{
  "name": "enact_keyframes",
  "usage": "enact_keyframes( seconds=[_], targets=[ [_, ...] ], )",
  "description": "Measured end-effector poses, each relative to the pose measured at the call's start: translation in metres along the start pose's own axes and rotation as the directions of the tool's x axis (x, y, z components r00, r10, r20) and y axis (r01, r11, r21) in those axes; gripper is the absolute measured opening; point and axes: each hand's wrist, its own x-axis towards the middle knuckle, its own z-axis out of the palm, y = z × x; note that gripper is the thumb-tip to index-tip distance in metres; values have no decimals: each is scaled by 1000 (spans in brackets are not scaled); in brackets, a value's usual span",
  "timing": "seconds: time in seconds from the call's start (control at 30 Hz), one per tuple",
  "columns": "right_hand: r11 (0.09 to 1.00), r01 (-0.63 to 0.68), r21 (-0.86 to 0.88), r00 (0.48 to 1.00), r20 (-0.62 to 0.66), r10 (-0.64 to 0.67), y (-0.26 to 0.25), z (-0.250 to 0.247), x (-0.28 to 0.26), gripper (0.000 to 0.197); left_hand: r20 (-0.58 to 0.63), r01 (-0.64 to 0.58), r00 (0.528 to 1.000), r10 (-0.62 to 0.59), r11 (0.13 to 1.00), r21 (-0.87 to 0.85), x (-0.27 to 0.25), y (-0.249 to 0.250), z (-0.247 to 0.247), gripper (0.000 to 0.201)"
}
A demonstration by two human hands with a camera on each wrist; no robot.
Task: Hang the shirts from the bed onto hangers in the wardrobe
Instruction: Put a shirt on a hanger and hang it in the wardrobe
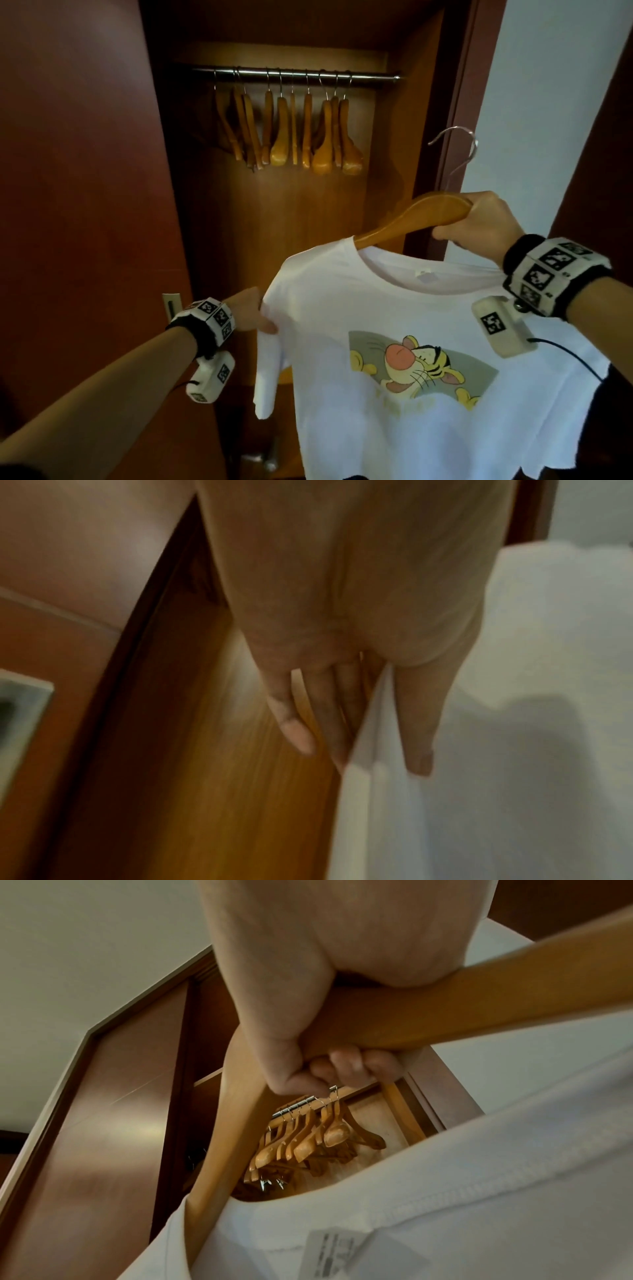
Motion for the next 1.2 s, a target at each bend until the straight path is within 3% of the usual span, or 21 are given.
enact_keyframes(
  seconds=[0.1, 0.23, 0.33, 0.47, 0.53, 0.63, 0.7, 0.77, 0.83, 0.9, 1.07, 1.2],
  targets=[
    [999, -33, 34, 999, -39, 34, 7, -6, 5, 22, 28, 62, 997, -67, 985, 159, 26, -40, 12, 76],
    [996, -56, 70, 996, -61, 60, 11, -8, 9, 20, 52, 43, 997, -50, 990, 131, 13, -14, 23, 50],
    [995, -43, 95, 997, -52, 48, 9, -9, 11, 19, -37, 70, 997, -67, 992, 104, 11, -4, 31, 62],
    [997, -27, 79, 999, -39, 31, 6, -11, 7, 21, -48, 131, 991, -123, 959, 251, 5, -2, 39, 53],
    [997, -29, 75, 999, -17, 30, 5, -11, 2, 22, -46, 130, 991, -123, 963, 237, 2, 3, 30, 71],
    [999, -27, 37, 1000, 11, 26, 6, -9, -3, 20, -14, -32, 999, 31, 997, -74, -4, 31, -3, 139],
    [1000, -11, 1, 1000, 13, 11, 5, -3, -6, 23, -81, -81, 994, 71, 990, -119, -10, 65, -23, 153],
    [1000, -1, -14, 1000, 20, 1, 4, 6, -8, 27, -243, -170, 956, 161, 985, -18, -11, 104, -32, 143],
    [1000, 10, -13, 999, 44, -9, -1, 17, -11, 27, -404, -285, 856, 322, 947, 151, -13, 146, -28, 121],
    [999, 31, -18, 997, 73, -29, -8, 27, -13, 20, -487, -347, 762, 427, 904, 250, -16, 186, -16, 96],
    [999, 31, 14, 996, 79, -32, -17, 39, -17, 23, -681, -312, 699, 218, 950, -16, -21, 245, 1, 54],
    [997, 68, 30, 989, 127, -72, -18, 30, -25, 26, -701, -331, 682, 209, 943, -41, -20, 250, -2, 37]
  ],
)
